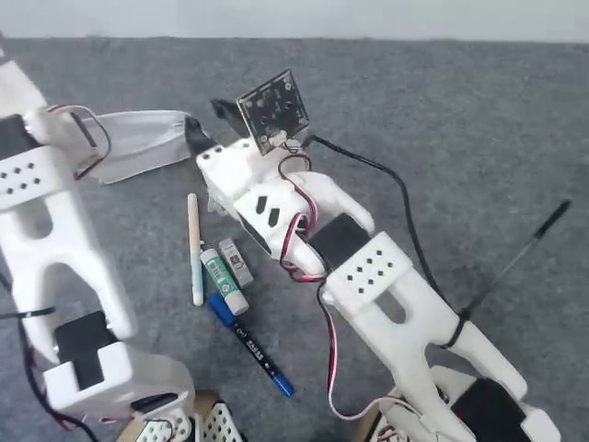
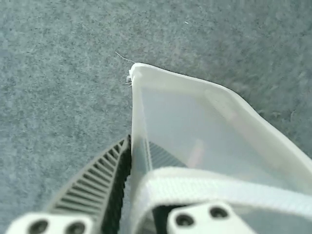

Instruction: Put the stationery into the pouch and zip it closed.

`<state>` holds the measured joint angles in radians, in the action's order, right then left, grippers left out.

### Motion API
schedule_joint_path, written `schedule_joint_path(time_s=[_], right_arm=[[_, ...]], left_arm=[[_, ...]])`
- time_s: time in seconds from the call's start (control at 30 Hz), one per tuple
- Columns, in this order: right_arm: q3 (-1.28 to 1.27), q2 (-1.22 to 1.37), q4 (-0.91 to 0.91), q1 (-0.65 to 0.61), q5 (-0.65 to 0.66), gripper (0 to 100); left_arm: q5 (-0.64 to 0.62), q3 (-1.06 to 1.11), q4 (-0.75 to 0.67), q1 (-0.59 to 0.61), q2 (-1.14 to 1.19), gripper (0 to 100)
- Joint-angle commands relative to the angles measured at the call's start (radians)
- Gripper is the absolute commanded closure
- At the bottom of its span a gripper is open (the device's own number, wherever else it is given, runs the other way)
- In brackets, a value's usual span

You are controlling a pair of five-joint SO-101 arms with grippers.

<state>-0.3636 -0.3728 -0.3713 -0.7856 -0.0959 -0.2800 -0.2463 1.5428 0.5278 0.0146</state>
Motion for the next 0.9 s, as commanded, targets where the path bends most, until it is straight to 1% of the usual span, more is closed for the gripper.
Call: schedule_joint_path(time_s=[0.0,0.13,0.2,0.27,0.37,0.53,0.67,0.87], right_arm=[[0.046,-0.067,-0.186,0.015,-0.003,87.6],[0.044,-0.071,-0.433,0.012,-0.011,87.6],[0.041,-0.061,-0.527,0.012,-0.012,87.4],[0.023,-0.053,-0.584,0.004,-0.012,87.2],[-0.023,-0.025,-0.585,-0.035,-0.012,87.2],[-0.048,0.124,-0.503,-0.120,-0.012,87.2],[-0.025,0.294,-0.389,-0.136,-0.011,87.2],[0.092,0.463,-0.378,-0.136,-0.011,87.3]], left_arm=[[-0.017,-0.042,-0.035,0.031,-0.014,99],[-0.034,-0.047,-0.038,0.063,-0.014,99],[-0.035,-0.047,-0.038,0.068,-0.014,99],[-0.035,-0.047,-0.038,0.069,-0.014,99],[-0.035,-0.047,-0.038,0.071,-0.014,99],[-0.035,-0.047,-0.038,0.087,-0.014,99],[-0.035,-0.047,-0.038,0.091,-0.014,99],[-0.035,-0.044,-0.038,0.091,-0.014,99]])
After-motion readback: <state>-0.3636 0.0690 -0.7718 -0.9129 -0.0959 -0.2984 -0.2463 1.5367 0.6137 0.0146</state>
